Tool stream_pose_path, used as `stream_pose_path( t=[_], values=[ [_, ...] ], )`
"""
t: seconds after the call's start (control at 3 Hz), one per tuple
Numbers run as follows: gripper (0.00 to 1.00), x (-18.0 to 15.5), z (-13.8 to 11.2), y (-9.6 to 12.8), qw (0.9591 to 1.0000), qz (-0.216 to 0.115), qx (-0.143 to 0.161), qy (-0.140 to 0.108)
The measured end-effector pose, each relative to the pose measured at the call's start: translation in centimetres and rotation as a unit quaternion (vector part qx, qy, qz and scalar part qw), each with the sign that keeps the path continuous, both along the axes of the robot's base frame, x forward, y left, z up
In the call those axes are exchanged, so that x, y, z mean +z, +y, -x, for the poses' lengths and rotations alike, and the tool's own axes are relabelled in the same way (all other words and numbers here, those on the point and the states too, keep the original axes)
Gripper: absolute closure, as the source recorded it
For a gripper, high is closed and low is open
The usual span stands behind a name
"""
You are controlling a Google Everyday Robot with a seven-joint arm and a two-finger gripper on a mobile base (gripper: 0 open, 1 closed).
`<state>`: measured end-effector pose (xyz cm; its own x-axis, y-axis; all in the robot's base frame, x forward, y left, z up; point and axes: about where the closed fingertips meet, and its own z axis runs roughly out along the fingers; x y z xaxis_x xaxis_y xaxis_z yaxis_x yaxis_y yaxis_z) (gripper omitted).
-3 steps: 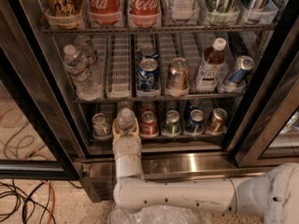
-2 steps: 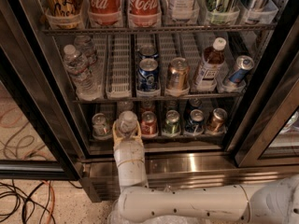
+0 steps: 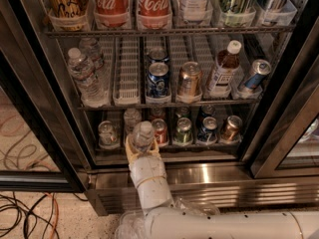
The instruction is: Pick water bottle from bottom shelf of fridge
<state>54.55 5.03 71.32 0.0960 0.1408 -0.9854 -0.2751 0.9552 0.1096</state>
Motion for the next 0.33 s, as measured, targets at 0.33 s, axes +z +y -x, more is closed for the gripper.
stream_pose_path(
  t=[0.33],
  values=[
    [1.0,0.0,0.0,0.0,1.0,0.0,0.0,0.0]
  ],
)
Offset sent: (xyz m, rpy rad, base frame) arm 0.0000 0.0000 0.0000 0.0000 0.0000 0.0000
